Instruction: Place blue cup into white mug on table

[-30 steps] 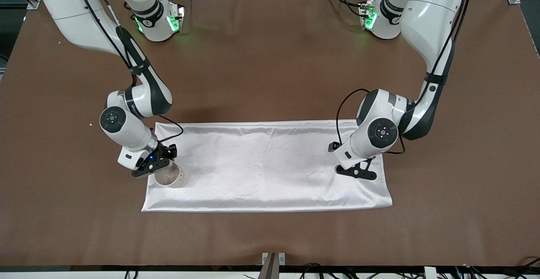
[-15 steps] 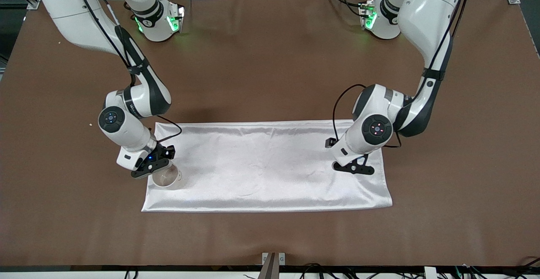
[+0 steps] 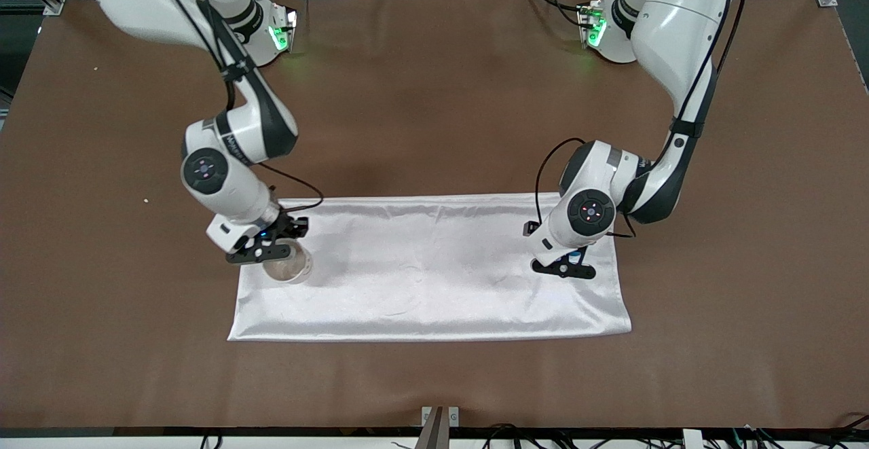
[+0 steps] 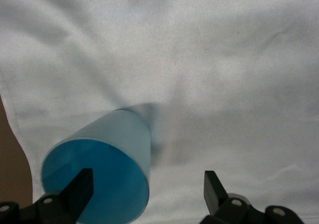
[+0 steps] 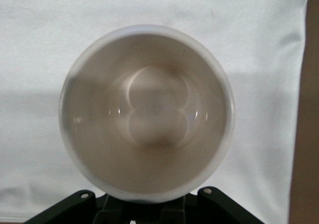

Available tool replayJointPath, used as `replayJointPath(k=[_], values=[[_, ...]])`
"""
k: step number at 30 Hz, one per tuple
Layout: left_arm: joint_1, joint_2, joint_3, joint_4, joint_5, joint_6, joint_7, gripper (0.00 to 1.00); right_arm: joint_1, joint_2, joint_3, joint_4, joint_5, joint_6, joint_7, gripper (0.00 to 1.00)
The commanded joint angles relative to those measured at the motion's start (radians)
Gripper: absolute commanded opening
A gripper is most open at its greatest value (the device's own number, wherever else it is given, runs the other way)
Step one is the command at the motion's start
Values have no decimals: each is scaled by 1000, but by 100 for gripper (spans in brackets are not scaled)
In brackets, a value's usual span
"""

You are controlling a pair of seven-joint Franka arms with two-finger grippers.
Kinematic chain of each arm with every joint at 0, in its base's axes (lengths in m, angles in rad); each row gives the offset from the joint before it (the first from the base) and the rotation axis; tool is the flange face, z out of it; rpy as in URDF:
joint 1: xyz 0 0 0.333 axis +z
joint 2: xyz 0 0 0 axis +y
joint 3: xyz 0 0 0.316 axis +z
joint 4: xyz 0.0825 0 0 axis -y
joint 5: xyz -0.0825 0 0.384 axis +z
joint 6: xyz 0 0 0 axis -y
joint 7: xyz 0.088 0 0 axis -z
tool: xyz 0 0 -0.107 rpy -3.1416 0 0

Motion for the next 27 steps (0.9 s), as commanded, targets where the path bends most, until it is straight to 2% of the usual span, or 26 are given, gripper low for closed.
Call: replayJointPath(k=[1,3,6,11,19,27], values=[[-2,4,-2,3,35,0,-26,59,92,-29,7,-23,20,-32,181,0],[-2,4,-2,3,35,0,-26,41,114,-41,7,-28,20,-49,206,0],[-2,4,-2,3,36,0,-25,23,141,-63,8,-37,20,-78,253,0],[2,1,0,3,47,-2,-25,5,190,-107,8,-93,22,-71,310,0],[3,-10,3,9,47,-10,-25,3,294,-172,8,-224,22,16,503,0],[5,-41,6,10,47,-25,-26,2,425,-161,7,-232,20,93,737,0]])
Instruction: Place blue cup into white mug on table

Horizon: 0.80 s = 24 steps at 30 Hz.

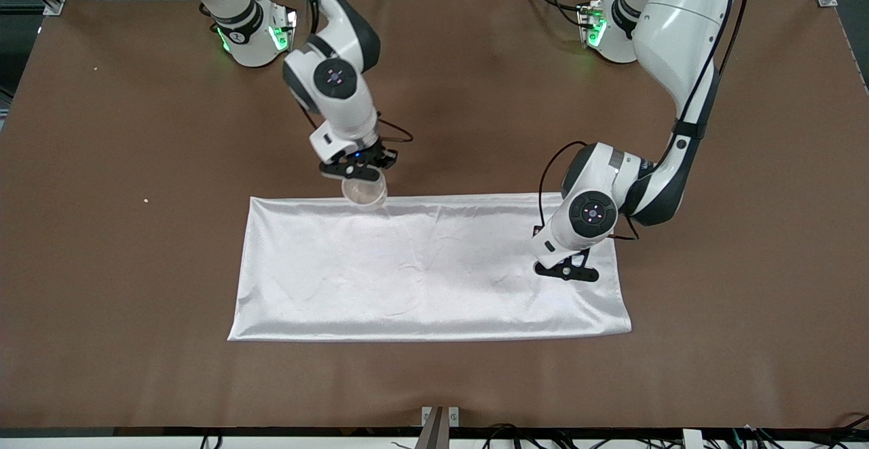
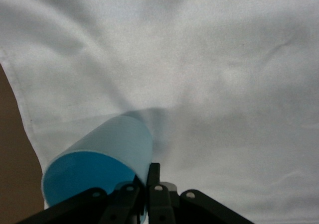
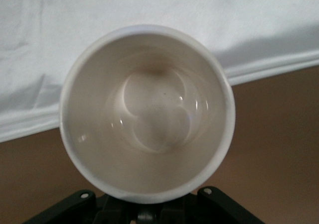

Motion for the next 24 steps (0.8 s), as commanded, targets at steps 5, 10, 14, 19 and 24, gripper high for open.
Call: replayJointPath(k=[5,10,14,19,24], values=[[2,-63,4,-3,30,-38,-29,0,97,-38,-7,-72,9,87,139,0],[2,-108,4,-3,30,-57,-57,0,134,-37,-9,-142,-3,202,139,0],[3,-155,4,-3,30,-96,-58,0,153,-38,-11,-166,-21,227,139,0],[8,-212,4,-3,30,-148,-58,0,186,-37,-11,-179,-78,225,145,0],[14,-266,4,-5,30,-209,-64,1,223,-32,-11,-185,-84,225,191,0]])
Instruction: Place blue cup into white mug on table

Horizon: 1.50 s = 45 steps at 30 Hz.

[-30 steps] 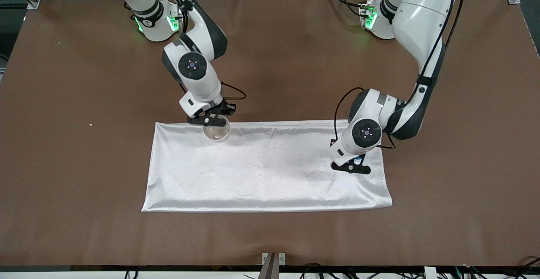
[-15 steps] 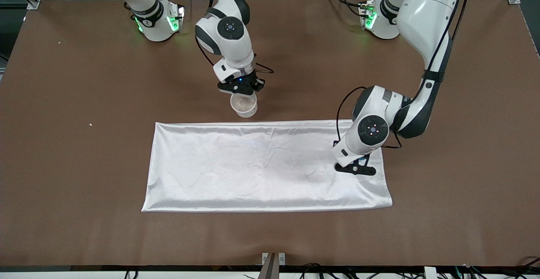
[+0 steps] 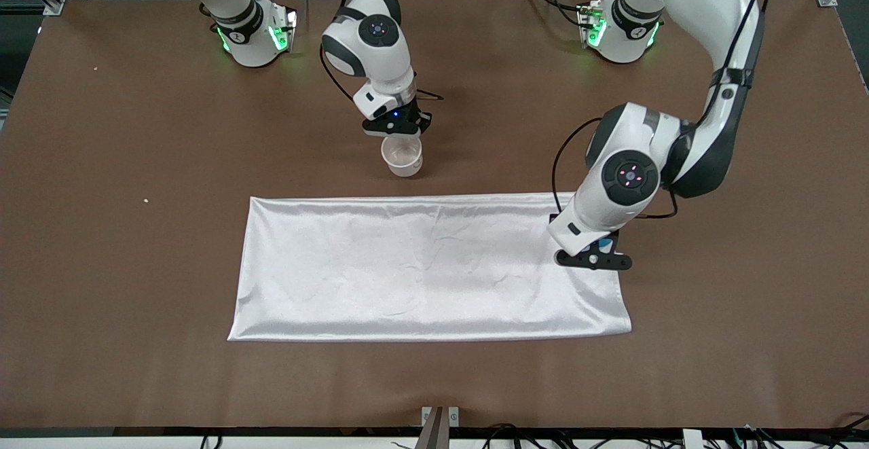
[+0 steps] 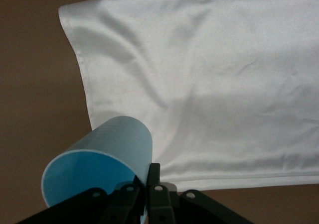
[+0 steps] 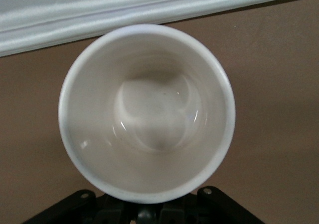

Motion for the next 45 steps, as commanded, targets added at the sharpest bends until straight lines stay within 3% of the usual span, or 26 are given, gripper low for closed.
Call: replayJointPath(k=[1,11,19,22,24,26,45], values=[[7,-78,-3,-19,29,-70,-37,1,50,-30,-9,-33,-25,7,67,0],[11,-133,-7,-19,28,-119,-67,1,100,-9,-9,-46,-96,6,220,0],[10,-127,-7,-19,28,-119,-72,1,117,39,-8,-43,-249,6,398,0],[7,-124,-9,-19,29,-119,-80,1,117,42,-8,-42,-258,2,429,24],[4,-124,-9,-19,29,-119,-89,1,117,42,-8,-40,-258,-1,435,53],[1,-123,-11,-19,29,-119,-98,1,117,40,-8,-40,-258,-4,435,97],[-4,-120,-14,-19,29,-115,-101,1,82,-21,-9,27,-258,-122,397,100]])
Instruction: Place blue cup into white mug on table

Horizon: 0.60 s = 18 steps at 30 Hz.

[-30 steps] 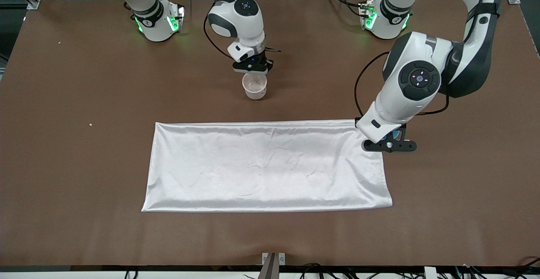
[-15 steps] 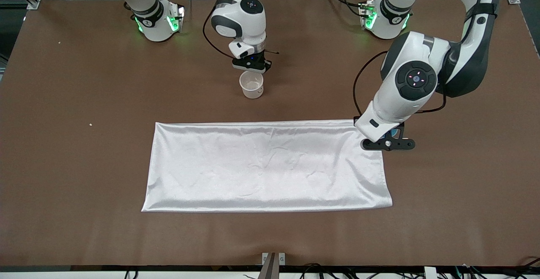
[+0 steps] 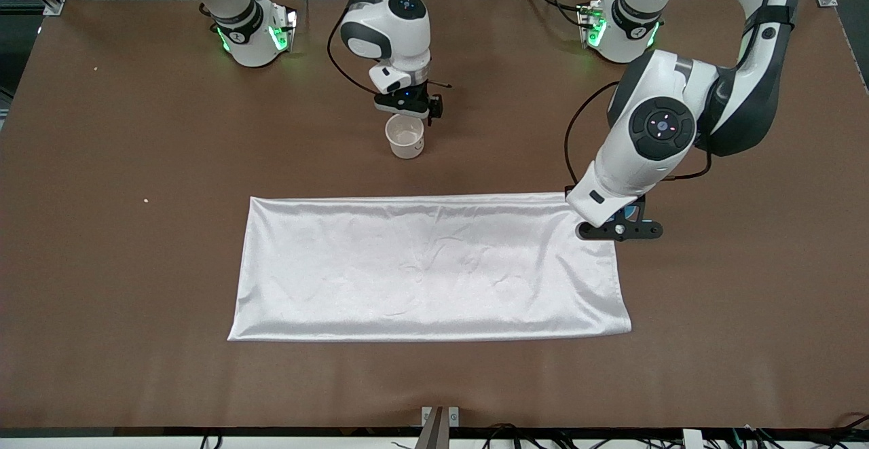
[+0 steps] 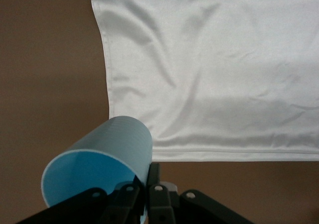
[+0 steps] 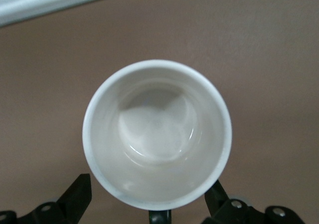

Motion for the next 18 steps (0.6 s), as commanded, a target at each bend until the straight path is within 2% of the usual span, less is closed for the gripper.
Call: replayJointPath(k=[1,9,18], values=[[-4,-1,-5,-1,29,0,-28,1,-30,-41,1,29,-23,-67,-21,100],[-24,-1,-9,-6,29,-2,-60,1,-90,-55,8,69,-11,-115,-113,100],[-36,18,-72,-15,29,-2,-166,1,-93,-73,4,75,-11,-118,-125,100]])
